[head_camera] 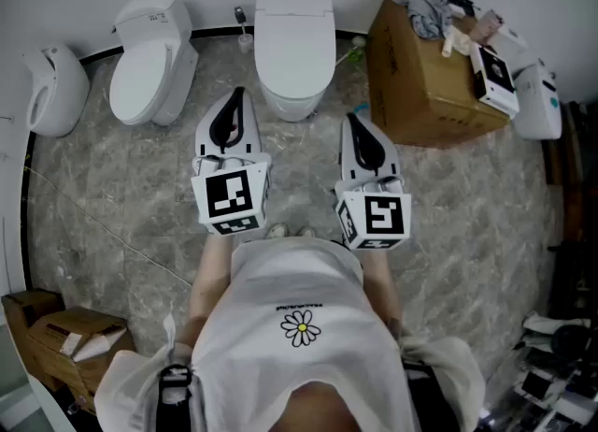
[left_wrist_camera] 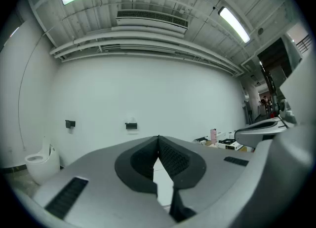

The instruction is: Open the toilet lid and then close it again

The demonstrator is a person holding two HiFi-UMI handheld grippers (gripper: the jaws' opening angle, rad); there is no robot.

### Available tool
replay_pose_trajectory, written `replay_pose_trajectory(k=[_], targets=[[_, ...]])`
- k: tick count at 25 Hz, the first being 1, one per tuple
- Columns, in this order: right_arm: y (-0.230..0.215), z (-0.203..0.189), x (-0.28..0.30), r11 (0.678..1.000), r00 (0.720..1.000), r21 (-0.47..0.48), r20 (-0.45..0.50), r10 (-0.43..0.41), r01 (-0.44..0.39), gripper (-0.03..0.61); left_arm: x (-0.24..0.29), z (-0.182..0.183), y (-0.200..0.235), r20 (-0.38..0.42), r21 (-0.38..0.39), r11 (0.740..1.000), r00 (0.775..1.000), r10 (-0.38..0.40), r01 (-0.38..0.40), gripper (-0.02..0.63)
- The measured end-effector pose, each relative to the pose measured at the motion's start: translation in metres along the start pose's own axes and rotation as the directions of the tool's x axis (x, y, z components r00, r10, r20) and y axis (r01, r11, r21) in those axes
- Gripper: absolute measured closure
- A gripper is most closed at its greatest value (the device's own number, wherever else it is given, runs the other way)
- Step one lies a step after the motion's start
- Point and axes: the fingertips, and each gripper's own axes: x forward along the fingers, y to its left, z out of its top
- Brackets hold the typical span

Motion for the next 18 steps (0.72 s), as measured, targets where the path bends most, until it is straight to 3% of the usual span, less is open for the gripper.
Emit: replay_pose_trajectory(k=[18], targets=[[-0.007,-0.006,-0.003,0.999,0.999,0.013,0.011,0.05,-0.051,0.548,0.0,-0.01,-0.018,-0.019,0.013,1.0,1.0,0.007,-0.006,0.592]])
